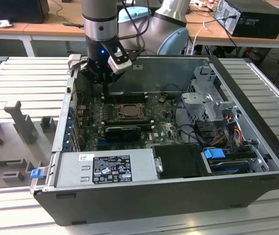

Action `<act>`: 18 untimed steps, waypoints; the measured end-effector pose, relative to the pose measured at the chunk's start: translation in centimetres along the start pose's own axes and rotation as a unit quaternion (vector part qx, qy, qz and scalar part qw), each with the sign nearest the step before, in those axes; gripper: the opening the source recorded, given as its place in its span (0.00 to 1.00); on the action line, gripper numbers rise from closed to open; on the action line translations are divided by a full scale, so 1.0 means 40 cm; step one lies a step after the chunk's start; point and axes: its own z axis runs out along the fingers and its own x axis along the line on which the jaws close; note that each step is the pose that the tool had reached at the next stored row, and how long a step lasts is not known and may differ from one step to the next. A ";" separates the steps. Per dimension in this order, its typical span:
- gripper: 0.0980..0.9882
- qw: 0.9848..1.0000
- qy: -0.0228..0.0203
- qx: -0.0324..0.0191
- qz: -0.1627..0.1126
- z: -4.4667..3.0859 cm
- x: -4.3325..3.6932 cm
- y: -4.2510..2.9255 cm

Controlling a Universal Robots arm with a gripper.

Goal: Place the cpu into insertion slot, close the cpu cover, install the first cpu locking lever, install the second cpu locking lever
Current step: 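Install the first cpu locking lever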

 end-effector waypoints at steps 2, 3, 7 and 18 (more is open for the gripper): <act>0.01 1.000 0.000 0.000 0.000 0.001 -0.011 0.002; 0.01 1.000 0.000 0.000 0.000 0.001 -0.021 0.002; 0.01 1.000 0.000 0.000 0.000 0.003 -0.061 0.001; 0.01 0.999 -0.002 -0.033 0.000 0.010 -0.154 -0.004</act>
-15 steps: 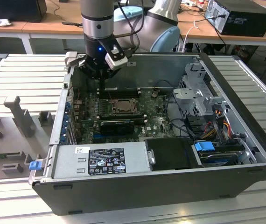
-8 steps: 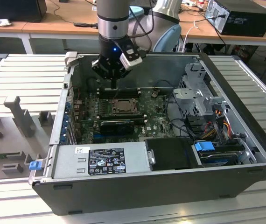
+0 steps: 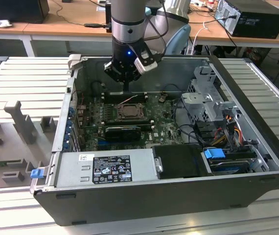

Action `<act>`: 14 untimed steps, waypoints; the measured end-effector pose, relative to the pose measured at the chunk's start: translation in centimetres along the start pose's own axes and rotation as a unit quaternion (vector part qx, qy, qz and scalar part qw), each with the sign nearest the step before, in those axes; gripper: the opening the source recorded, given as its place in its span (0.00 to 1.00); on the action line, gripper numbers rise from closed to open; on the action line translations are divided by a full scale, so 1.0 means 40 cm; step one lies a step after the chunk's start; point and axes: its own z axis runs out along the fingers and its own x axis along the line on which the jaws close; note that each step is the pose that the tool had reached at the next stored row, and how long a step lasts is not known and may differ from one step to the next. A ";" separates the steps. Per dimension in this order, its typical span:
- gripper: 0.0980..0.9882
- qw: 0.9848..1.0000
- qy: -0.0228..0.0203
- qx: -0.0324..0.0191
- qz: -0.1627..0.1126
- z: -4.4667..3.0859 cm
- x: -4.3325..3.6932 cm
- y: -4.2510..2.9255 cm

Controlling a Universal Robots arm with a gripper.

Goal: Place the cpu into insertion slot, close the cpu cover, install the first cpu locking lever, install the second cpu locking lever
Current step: 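Install the first cpu locking lever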

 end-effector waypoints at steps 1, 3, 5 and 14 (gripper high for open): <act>0.01 1.000 -0.001 -0.004 0.000 0.002 0.000 -0.001; 0.01 1.000 -0.001 -0.004 0.001 0.009 0.000 -0.003; 0.01 1.000 -0.001 -0.004 0.003 0.027 -0.006 -0.006; 0.01 1.000 -0.001 -0.004 0.003 0.066 -0.035 -0.011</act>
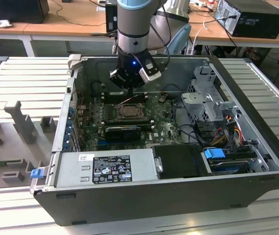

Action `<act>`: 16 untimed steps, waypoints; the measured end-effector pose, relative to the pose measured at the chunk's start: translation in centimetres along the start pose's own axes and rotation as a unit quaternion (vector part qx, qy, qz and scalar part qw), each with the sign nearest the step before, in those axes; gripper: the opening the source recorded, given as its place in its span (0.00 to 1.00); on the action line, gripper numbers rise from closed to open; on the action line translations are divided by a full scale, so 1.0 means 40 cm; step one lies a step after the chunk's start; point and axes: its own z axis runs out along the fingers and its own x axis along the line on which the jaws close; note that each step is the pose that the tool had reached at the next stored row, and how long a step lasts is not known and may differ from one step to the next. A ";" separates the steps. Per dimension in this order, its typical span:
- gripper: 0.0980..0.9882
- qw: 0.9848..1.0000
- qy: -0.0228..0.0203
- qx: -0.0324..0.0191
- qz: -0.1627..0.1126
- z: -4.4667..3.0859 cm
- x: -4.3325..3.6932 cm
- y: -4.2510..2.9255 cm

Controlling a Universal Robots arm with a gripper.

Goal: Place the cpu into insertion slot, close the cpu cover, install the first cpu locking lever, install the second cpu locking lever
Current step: 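Install the first cpu locking lever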

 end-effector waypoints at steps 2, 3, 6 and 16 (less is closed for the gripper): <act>0.01 1.000 0.000 0.000 0.000 0.005 -0.006 0.000; 0.01 1.000 0.000 0.000 0.000 0.008 -0.010 0.000; 0.01 1.000 0.000 0.000 0.000 0.019 -0.020 0.000; 0.01 1.000 0.000 0.001 0.000 0.054 -0.030 -0.004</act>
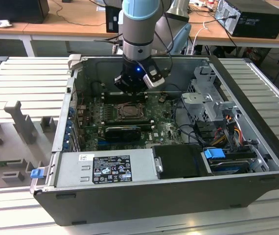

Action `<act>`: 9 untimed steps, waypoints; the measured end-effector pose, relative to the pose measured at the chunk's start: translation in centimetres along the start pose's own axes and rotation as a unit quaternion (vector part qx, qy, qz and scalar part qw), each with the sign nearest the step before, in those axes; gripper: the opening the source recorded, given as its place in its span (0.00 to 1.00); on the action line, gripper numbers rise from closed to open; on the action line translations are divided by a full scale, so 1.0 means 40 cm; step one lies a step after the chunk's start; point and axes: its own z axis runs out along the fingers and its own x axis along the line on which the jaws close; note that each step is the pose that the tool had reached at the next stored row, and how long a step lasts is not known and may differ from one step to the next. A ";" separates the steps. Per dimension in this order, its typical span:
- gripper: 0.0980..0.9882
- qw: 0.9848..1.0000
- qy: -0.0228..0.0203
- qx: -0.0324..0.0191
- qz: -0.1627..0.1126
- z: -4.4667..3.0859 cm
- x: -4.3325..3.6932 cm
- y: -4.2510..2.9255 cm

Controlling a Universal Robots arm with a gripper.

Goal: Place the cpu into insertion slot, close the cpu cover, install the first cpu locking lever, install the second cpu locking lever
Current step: 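Install the first cpu locking lever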

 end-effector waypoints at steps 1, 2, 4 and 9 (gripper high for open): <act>0.01 1.000 0.000 0.002 0.000 0.003 -0.001 0.000; 0.01 1.000 0.000 0.003 0.000 0.006 -0.001 -0.001; 0.01 1.000 0.001 0.008 0.000 0.008 -0.002 -0.001; 0.01 1.000 0.001 0.021 0.000 0.019 -0.004 -0.002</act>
